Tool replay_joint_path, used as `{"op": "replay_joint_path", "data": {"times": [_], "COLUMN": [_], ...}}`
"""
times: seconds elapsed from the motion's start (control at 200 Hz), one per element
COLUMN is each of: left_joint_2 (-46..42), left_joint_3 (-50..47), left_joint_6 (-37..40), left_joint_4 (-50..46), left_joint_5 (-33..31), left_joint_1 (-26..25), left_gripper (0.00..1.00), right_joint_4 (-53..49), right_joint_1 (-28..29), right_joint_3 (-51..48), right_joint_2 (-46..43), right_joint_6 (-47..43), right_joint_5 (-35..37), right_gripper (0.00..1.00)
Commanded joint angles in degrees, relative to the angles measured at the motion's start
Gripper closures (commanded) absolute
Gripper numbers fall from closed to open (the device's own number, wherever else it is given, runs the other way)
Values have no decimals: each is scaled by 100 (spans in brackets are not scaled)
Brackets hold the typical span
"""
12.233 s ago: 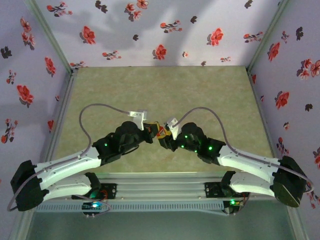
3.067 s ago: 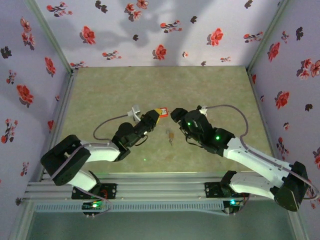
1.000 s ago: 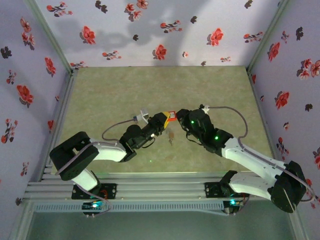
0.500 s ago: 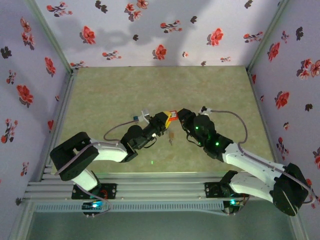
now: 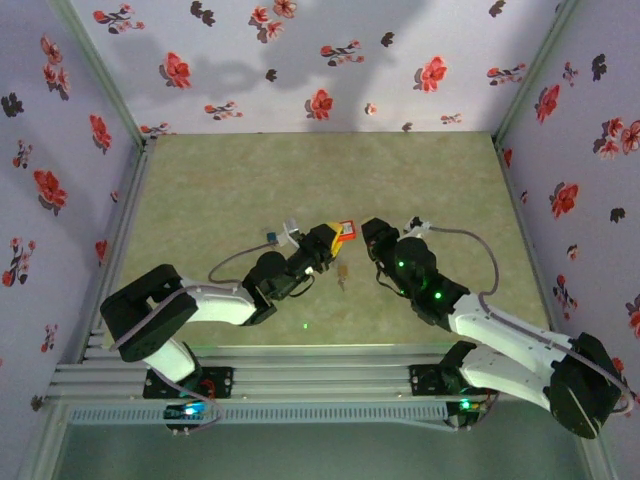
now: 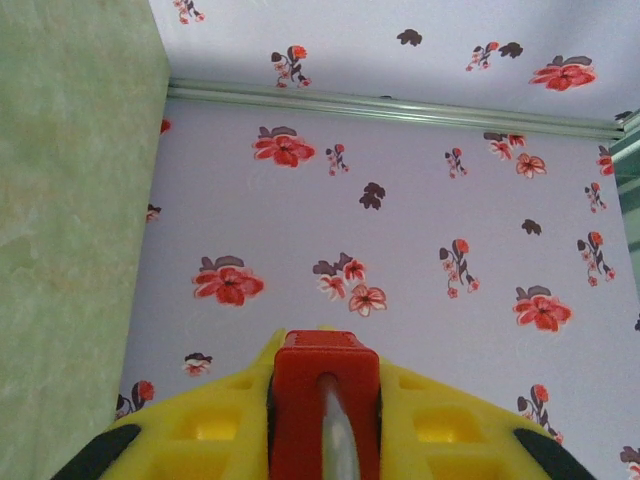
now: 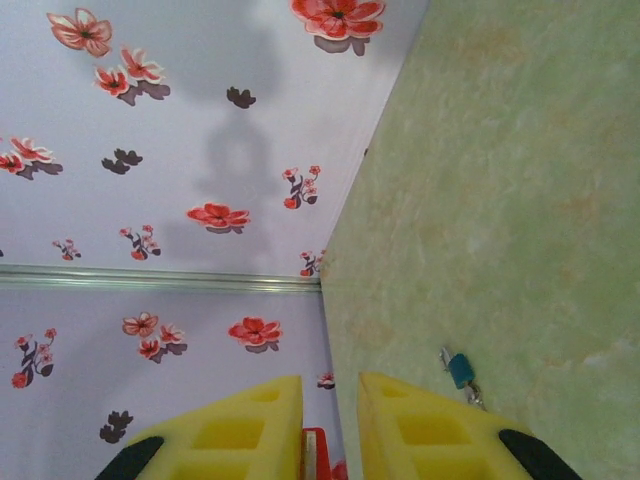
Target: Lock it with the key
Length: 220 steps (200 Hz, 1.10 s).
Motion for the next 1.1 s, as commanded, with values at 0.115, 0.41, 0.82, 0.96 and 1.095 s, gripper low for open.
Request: {"op": "replay_joint_path", "data": {"times": [0.115, 0.41, 0.82, 0.96, 1.095], "left_joint_2": [73, 104, 110, 100, 76], "left_joint_3": [244, 245, 263, 258, 232], "left_joint_6": [-90, -147, -187, -204, -212], "left_joint_4": [321, 316, 316, 316, 316], "left_joint_5": [-125, -132, -151, -160, -176], "left_joint_1": [-80, -95, -107, -115, -115], "left_gripper": [100, 100, 100, 100, 100], "right_joint_4": [455, 722, 915, 1011, 1039], "right_joint_1": [-34, -36, -33, -32, -32], "right_joint_3": [-106, -176, -199, -215, -216], "right_joint_2": [-41, -15, 171, 206, 222], "right_joint_6": [48, -25, -26, -65, -71], "right_joint_5": [206, 206, 127, 109, 100], "right_gripper": [79, 81, 83, 83, 83]}}
